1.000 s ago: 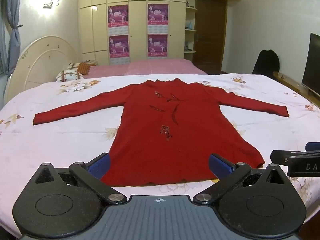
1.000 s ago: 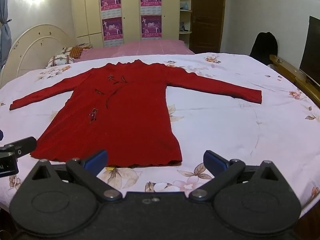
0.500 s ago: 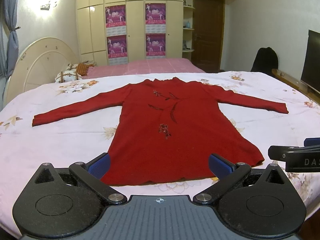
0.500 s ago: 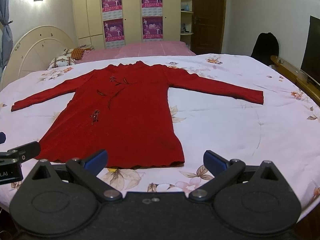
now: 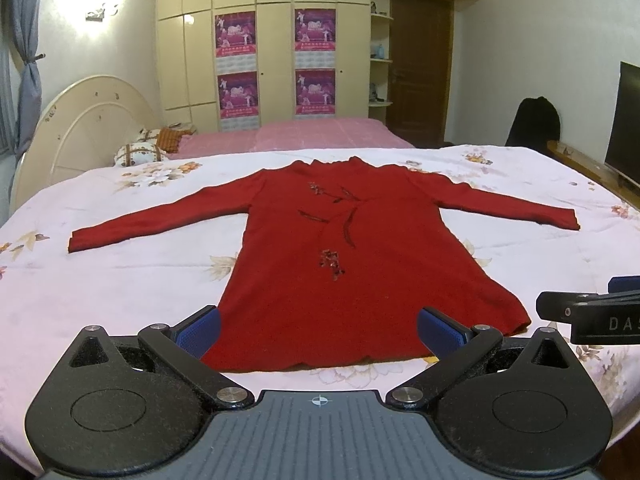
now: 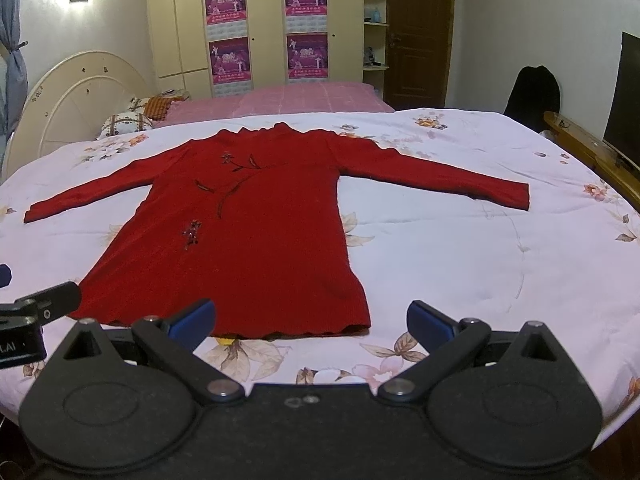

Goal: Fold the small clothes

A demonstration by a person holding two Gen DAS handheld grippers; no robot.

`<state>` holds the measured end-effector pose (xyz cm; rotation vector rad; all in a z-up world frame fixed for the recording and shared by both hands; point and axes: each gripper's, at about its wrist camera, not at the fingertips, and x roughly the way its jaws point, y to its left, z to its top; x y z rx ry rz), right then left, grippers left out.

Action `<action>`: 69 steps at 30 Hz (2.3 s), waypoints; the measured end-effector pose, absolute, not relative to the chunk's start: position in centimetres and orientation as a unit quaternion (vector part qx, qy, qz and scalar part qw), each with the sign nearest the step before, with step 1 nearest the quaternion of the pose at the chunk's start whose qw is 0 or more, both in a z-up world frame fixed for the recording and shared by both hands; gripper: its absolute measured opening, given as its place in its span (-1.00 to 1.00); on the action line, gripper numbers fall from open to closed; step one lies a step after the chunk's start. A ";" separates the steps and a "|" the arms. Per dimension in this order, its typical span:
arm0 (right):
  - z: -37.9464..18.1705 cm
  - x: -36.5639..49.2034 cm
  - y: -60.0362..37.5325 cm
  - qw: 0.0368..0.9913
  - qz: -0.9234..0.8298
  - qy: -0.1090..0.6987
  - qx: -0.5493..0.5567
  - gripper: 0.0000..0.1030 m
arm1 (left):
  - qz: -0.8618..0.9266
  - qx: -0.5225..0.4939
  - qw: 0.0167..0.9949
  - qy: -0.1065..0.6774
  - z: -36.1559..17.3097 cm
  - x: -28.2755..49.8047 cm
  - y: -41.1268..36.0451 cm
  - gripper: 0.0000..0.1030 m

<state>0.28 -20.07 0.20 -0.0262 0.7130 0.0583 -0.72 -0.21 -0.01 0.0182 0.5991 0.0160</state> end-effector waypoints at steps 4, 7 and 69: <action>0.1 0.4 -19.9 0.936 0.032 0.350 -0.012 0.98 | 0.008 0.008 0.956 0.293 0.0 -0.8 -0.2 1.00; 0.1 0.4 -19.7 0.936 0.033 0.350 -0.013 0.98 | 0.009 0.006 0.956 0.294 0.0 -0.6 0.1 1.00; -0.1 1.4 -22.8 0.951 0.030 0.307 0.027 0.98 | 0.002 -0.014 0.953 0.301 0.1 3.0 0.2 1.00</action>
